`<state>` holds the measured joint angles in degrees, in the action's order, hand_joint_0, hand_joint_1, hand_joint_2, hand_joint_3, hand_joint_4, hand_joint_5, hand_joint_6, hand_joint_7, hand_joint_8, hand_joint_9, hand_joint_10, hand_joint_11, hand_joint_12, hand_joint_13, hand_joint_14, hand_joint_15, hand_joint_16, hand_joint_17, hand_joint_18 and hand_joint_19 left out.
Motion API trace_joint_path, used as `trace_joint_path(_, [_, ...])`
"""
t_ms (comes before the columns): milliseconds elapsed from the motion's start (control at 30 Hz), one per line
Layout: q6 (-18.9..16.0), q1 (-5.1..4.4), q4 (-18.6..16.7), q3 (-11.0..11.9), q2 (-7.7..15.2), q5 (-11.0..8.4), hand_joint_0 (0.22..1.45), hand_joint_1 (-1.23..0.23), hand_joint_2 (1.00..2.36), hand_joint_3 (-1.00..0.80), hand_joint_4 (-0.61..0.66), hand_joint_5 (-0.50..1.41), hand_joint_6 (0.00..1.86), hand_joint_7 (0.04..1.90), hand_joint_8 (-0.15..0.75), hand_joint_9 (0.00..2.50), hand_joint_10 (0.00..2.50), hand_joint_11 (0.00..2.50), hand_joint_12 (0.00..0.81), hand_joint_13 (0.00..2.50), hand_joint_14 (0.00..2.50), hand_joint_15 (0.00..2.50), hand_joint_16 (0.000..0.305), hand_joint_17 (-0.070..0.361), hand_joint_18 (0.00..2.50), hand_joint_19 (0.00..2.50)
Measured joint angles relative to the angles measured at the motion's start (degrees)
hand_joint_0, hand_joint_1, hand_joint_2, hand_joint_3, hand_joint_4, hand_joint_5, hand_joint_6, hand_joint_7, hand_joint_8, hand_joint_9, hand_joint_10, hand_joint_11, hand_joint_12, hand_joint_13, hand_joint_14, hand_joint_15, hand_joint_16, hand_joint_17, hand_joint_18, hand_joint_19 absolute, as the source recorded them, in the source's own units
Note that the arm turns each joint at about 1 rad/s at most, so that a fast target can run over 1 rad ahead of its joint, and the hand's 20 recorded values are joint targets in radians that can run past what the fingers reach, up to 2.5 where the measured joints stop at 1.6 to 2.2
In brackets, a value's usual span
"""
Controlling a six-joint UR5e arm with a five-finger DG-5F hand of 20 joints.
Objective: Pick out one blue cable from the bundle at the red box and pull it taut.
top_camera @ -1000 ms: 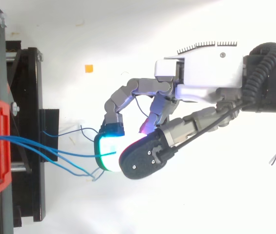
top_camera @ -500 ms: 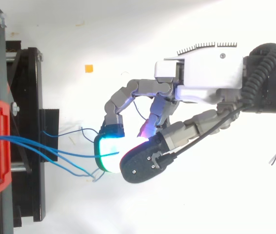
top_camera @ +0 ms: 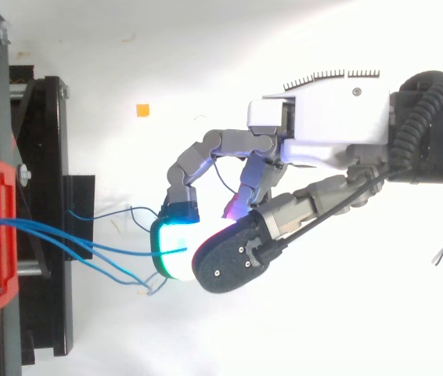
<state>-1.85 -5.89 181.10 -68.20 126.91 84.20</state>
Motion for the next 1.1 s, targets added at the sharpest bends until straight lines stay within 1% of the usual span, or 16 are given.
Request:
trace_joint_path(67, [0.0, 0.0, 0.0, 0.0, 0.0, -0.03, 0.57, -0.64, 1.02, -0.33, -0.08, -0.05, 0.86, 0.95, 0.316, 1.25, 0.03, 0.7, 0.326, 0.97, 0.02, 0.51, 0.046, 0.104, 1.03, 0.68])
trace_joint_path(267, [0.1, 0.0, 0.0, 0.0, 0.0, -0.08, 0.58, -0.67, 1.02, -0.26, -0.09, -0.04, 0.88, 0.93, 0.315, 1.28, 0.03, 0.7, 0.322, 0.98, 0.02, 0.52, 0.046, 0.105, 1.04, 0.68])
trace_joint_path(933, [-0.1, 0.0, 0.0, 0.0, 0.0, -0.08, 0.59, -0.71, 1.02, -0.23, -0.11, -0.04, 0.87, 0.95, 0.309, 1.3, 0.03, 0.7, 0.316, 1.0, 0.02, 0.52, 0.046, 0.103, 1.04, 0.68])
trace_joint_path(1100, [-0.3, 0.1, 0.6, 0.0, -0.1, 0.04, 0.59, -0.7, 1.02, -0.24, -0.11, -0.04, 0.87, 0.94, 0.313, 1.3, 0.03, 0.7, 0.318, 1.0, 0.02, 0.52, 0.045, 0.102, 1.04, 0.69])
